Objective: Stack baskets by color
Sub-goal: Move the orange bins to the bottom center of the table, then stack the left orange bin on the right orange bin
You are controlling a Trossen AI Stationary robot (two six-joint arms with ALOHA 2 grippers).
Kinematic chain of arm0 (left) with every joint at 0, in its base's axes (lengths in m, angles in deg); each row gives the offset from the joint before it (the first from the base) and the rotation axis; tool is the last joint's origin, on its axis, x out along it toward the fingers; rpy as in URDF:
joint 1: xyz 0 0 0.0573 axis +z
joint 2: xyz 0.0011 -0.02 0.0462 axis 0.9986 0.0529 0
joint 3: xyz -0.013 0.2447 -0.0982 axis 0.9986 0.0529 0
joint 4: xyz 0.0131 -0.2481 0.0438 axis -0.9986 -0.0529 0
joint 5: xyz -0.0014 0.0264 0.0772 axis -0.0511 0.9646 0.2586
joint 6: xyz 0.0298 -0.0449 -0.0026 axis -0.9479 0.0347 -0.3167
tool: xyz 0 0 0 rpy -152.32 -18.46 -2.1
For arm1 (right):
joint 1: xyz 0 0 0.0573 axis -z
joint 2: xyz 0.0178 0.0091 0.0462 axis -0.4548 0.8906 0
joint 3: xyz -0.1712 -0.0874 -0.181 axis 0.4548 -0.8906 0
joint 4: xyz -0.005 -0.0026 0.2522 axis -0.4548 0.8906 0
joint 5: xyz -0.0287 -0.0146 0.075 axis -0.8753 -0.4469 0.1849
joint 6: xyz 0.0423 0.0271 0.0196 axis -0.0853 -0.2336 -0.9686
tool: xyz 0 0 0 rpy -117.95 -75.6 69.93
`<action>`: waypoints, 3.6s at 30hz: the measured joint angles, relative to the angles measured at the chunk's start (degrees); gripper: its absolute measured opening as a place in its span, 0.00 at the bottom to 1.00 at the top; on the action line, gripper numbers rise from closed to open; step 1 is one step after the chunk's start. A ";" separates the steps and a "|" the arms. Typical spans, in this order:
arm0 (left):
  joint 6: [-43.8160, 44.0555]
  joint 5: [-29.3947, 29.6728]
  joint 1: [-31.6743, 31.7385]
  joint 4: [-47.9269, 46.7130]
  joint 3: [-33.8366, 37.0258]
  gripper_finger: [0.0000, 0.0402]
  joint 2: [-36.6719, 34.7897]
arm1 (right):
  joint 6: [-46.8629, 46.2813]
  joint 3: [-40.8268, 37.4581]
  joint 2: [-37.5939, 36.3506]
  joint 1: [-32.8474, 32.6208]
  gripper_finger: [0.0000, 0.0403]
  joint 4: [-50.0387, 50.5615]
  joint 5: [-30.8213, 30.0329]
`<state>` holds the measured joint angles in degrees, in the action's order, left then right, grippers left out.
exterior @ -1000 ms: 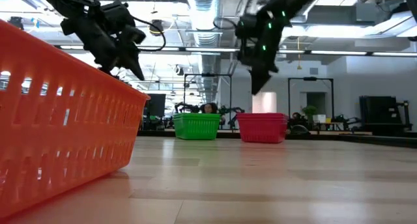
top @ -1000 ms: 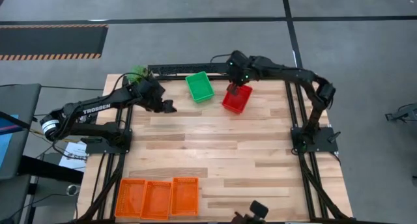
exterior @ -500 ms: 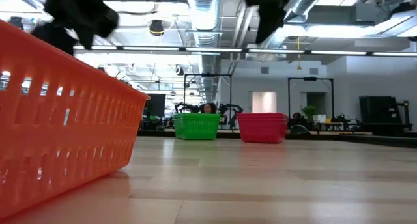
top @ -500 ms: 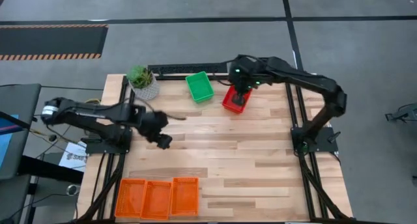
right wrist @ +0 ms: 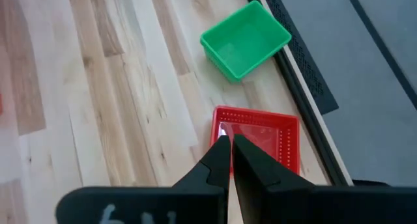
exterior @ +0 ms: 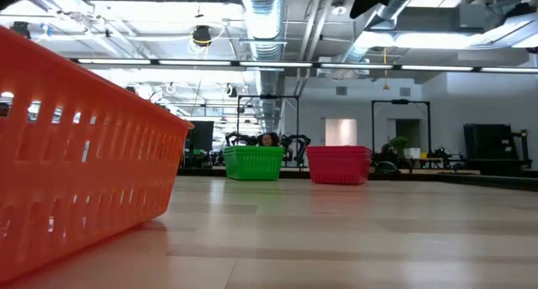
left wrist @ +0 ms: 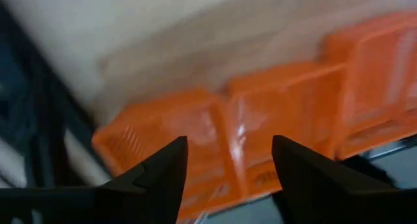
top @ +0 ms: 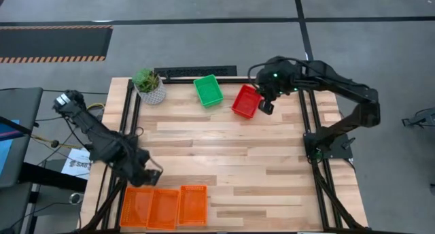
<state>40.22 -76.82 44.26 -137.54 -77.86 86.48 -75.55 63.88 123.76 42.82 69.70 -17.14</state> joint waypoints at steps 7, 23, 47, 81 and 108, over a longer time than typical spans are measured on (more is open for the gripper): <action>9.90 -6.01 -8.96 4.48 0.00 0.29 7.88 | 0.14 -0.03 -1.07 0.07 0.09 1.75 -0.07; 11.77 -12.84 -8.82 25.79 0.07 0.00 28.34 | 3.94 -0.04 -0.70 -0.37 0.09 4.16 -0.04; -23.29 -5.80 25.42 44.55 0.04 0.00 28.86 | 5.39 -0.04 -0.69 -0.24 0.09 11.49 5.02; -45.33 29.10 31.66 -11.32 -13.94 0.42 -20.67 | -12.23 1.69 37.36 -15.48 0.48 -37.08 10.64; -46.94 30.75 31.66 -17.90 -13.90 0.48 -21.52 | -17.07 5.60 49.36 -21.27 0.42 -35.91 14.88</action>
<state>-6.73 -46.07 75.92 -155.44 -91.76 64.96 -92.62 69.48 173.11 21.55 33.78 -2.27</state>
